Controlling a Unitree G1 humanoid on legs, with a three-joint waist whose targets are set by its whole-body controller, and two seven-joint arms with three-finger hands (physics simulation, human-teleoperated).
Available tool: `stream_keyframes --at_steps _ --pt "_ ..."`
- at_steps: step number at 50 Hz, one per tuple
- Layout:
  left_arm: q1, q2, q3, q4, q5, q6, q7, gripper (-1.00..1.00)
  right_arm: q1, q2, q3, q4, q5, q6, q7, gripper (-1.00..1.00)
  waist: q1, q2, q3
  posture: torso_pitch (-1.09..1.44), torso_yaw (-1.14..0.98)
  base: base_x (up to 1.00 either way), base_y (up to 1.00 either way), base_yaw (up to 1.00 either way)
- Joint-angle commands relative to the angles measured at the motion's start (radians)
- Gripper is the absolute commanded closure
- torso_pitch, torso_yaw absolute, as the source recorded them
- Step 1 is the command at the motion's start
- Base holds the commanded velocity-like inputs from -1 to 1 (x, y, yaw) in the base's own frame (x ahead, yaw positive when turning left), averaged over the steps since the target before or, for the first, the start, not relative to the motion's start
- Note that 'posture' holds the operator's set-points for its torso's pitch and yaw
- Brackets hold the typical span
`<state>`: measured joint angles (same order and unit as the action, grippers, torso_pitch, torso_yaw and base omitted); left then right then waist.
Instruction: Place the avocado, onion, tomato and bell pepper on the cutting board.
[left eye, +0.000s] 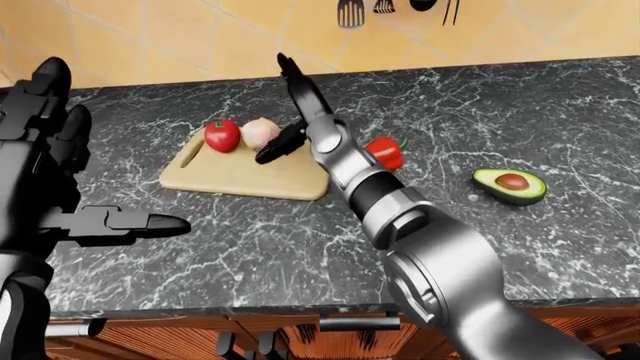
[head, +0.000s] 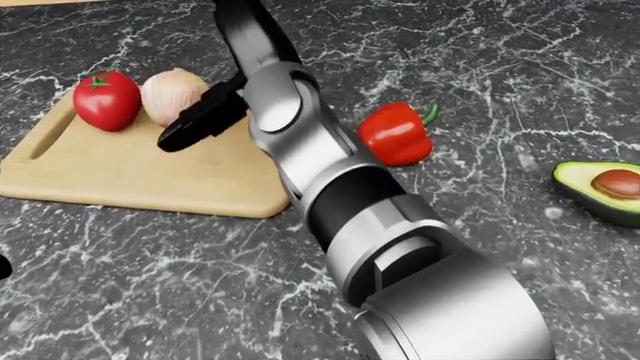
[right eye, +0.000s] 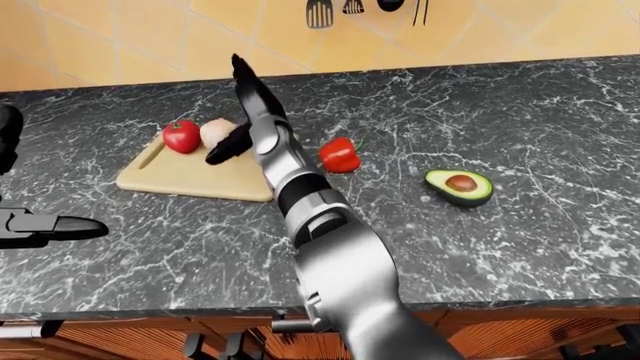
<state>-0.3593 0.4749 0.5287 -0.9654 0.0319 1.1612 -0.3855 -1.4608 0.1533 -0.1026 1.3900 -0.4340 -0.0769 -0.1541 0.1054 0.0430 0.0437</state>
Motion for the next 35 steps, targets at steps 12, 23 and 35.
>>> stream_keyframes --at_steps 12,23,35 --pt "-0.035 0.008 -0.024 0.011 0.019 -0.044 0.027 -1.0 -0.087 -0.045 0.028 -0.052 -0.021 -0.025 0.063 -1.0 0.0 0.008 -0.025 0.0 0.13 0.0 0.0 0.0" --pt "-0.029 0.003 -0.028 0.016 0.024 -0.046 0.029 -1.0 -0.189 -0.161 0.064 -0.082 -0.072 0.034 0.21 -1.0 -0.001 0.003 -0.022 0.0 0.13 0.0 0.0 0.0" --pt "-0.027 -0.015 -0.047 0.042 0.035 -0.077 0.041 -1.0 -0.21 -0.309 0.101 -0.141 -0.175 0.044 0.38 -1.0 -0.001 -0.003 -0.019 0.0 0.13 0.0 0.0 0.0"
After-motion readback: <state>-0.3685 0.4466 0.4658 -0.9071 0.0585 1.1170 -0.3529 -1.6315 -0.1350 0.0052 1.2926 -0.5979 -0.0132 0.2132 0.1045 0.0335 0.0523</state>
